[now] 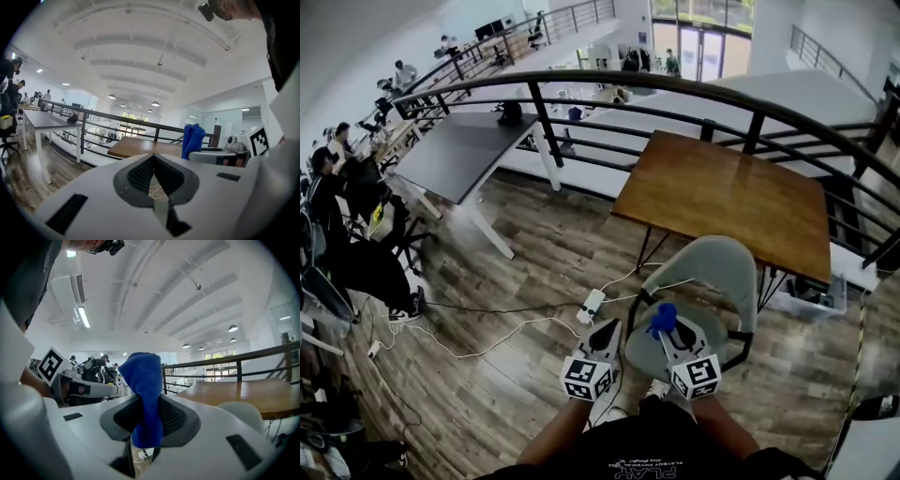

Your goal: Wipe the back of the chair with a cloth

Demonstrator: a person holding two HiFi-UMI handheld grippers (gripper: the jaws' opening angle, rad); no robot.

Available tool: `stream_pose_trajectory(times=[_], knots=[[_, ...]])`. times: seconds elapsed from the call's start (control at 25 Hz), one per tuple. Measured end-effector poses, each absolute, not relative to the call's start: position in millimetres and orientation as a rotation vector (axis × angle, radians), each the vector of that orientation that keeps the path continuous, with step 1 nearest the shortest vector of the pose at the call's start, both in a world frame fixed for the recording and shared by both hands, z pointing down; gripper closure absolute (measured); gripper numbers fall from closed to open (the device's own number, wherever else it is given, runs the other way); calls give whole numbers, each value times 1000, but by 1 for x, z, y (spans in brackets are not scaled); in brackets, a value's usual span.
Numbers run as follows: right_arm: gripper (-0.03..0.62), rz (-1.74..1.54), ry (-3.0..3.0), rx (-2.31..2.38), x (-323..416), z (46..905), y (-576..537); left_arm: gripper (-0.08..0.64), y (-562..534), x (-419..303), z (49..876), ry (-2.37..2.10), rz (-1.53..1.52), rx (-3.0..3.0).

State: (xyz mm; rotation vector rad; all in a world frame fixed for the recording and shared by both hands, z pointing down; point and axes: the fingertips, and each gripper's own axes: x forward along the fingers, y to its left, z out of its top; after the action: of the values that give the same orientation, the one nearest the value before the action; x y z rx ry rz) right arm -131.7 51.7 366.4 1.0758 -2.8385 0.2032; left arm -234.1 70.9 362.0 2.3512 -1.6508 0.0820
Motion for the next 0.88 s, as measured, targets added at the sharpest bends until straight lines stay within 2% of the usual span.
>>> stream_pose_trajectory(times=[0.44,0.88], knots=[[491,278,-2817,1125,-86,386,-27,552,-3,-186,364,-1586,107,2360],[491,282,-2754,1262,-62,394,-62,552,-42,-178,369,-1528,150,2398]])
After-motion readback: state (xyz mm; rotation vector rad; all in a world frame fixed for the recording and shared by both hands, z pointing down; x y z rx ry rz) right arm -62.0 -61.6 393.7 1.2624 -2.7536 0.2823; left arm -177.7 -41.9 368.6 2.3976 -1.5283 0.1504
